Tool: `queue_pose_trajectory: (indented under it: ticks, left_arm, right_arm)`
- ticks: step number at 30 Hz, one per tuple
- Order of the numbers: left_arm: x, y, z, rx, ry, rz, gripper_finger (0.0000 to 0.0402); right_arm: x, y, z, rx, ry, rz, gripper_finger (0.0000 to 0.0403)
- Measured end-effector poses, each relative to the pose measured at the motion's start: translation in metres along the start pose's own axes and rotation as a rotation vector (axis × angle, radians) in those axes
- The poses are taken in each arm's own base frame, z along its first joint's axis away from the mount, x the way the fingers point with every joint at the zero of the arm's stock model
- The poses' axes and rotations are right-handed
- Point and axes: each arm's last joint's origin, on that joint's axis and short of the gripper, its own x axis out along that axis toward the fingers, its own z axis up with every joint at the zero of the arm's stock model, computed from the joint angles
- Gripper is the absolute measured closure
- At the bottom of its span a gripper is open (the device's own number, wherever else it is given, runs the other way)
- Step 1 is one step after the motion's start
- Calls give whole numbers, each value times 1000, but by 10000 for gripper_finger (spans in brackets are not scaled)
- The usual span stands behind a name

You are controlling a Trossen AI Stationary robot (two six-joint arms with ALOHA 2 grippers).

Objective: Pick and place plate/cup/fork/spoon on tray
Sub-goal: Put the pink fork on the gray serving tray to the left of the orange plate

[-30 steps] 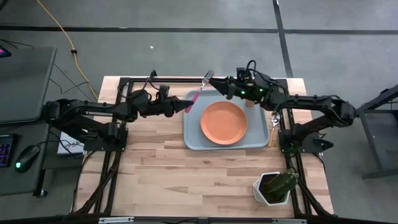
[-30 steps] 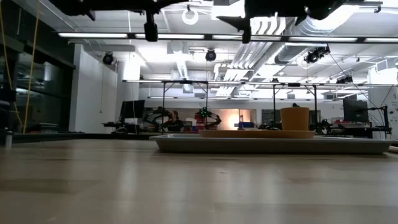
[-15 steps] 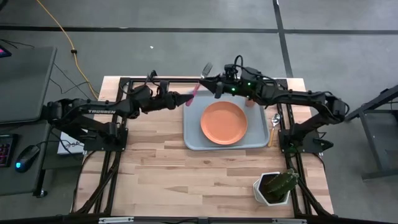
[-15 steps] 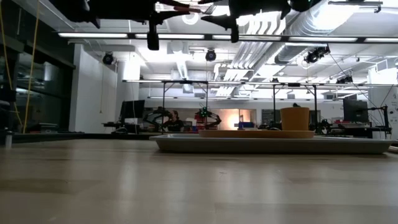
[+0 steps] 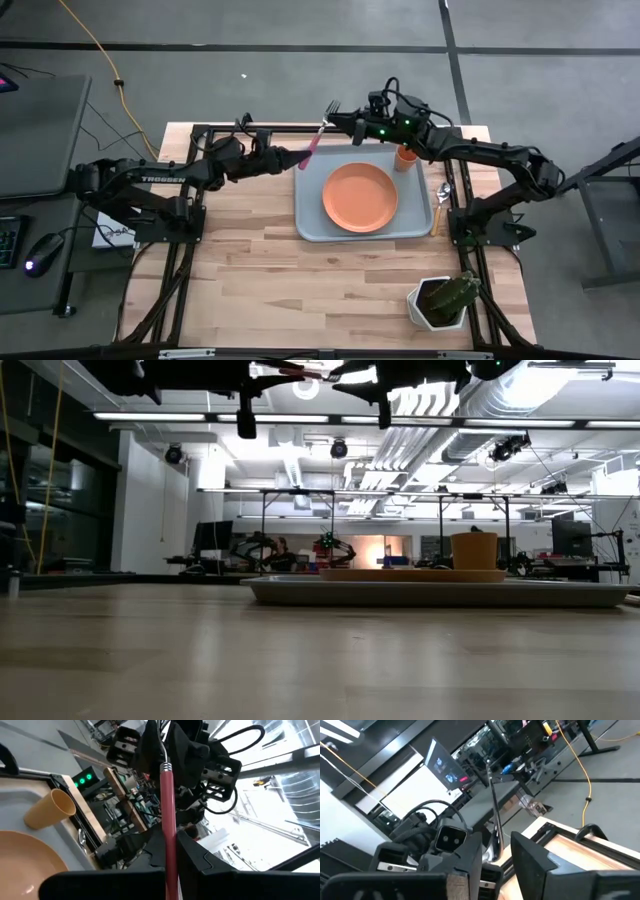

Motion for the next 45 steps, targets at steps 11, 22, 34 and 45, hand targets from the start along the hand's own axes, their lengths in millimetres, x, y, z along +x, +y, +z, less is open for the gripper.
queue_pose_trajectory:
  ticks: [11, 22, 34, 45]
  left_arm:
    - [0, 0, -1, -22, 37, -11, 398]
    - [-1, 4, 5, 97, 56, -27, 322]
    - [-29, -10, 77, 266, -4, -159, 221]
    - [-51, -78, 108, 469, -152, -341, 218]
  right_arm:
    - [0, 1, 1, -2, -8, 5, 336]
    - [-13, 2, 8, -23, 39, -8, 400]
    - [-42, -9, 0, -57, 341, -105, 402]
    - [45, -48, -121, 36, 623, -87, 402]
